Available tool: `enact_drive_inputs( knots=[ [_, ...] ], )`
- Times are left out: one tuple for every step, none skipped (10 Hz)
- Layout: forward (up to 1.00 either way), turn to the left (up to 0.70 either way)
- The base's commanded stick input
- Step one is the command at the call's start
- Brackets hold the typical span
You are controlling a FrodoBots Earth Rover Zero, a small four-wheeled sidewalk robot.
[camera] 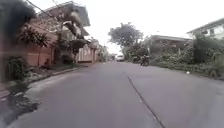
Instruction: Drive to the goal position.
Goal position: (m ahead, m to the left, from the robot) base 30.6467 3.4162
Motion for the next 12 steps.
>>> enact_drive_inputs(
  knots=[
    [1.00,0.08],
    [1.00,0.08],
    [1.00,0.08],
    [1.00,0.08],
    [1.00,0.08],
    [1.00,0.08],
    [1.00,0.08],
    [1.00,0.08],
    [1.00,0.08],
    [1.00,0.08],
    [1.00,0.08],
    [1.00,0.08]
  ],
)
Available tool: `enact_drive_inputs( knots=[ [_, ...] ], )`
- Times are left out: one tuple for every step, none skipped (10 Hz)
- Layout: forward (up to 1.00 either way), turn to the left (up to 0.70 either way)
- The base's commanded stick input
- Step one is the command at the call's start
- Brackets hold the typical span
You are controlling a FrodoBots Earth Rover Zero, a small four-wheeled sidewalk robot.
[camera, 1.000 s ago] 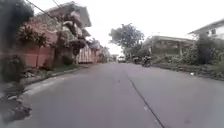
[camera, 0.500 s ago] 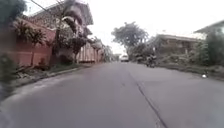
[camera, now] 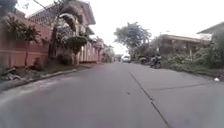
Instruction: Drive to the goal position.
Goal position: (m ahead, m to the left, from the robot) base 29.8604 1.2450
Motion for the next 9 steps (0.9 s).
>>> enact_drive_inputs(
  knots=[
    [1.00,0.08],
    [1.00,0.08],
    [1.00,0.08],
    [1.00,-0.01],
    [1.00,-0.32],
    [1.00,-0.32],
    [1.00,-0.32],
    [1.00,-0.32],
    [1.00,-0.32]
  ],
)
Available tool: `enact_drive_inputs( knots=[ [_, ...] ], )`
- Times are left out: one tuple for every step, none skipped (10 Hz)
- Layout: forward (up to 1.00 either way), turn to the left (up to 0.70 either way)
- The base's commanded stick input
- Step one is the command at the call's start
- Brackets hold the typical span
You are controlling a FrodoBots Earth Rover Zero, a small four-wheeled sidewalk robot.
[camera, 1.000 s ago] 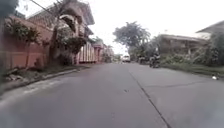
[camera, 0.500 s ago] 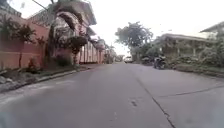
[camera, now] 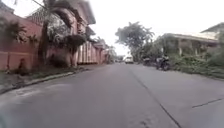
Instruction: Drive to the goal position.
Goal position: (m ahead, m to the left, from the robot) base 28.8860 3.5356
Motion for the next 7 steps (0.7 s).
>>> enact_drive_inputs(
  knots=[
    [1.00,-0.32],
    [1.00,-0.21],
    [1.00,-0.08],
    [1.00,0.04],
    [1.00,0.08],
    [1.00,0.08],
    [1.00,0.08]
  ],
)
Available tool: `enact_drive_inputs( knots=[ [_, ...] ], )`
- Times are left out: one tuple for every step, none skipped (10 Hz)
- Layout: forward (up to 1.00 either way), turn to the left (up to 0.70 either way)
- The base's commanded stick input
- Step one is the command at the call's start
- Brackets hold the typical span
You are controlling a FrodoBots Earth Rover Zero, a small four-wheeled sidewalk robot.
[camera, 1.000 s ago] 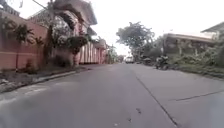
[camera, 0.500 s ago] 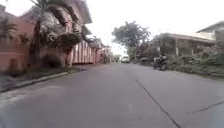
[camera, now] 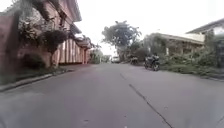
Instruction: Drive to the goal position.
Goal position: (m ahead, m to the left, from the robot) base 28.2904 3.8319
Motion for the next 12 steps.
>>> enact_drive_inputs(
  knots=[
    [1.00,0.08],
    [1.00,0.08],
    [1.00,0.08],
    [1.00,0.08],
    [1.00,0.08],
    [1.00,0.08],
    [1.00,0.08],
    [1.00,0.08],
    [1.00,0.08],
    [1.00,0.42],
    [1.00,0.48],
    [1.00,0.48]
  ],
)
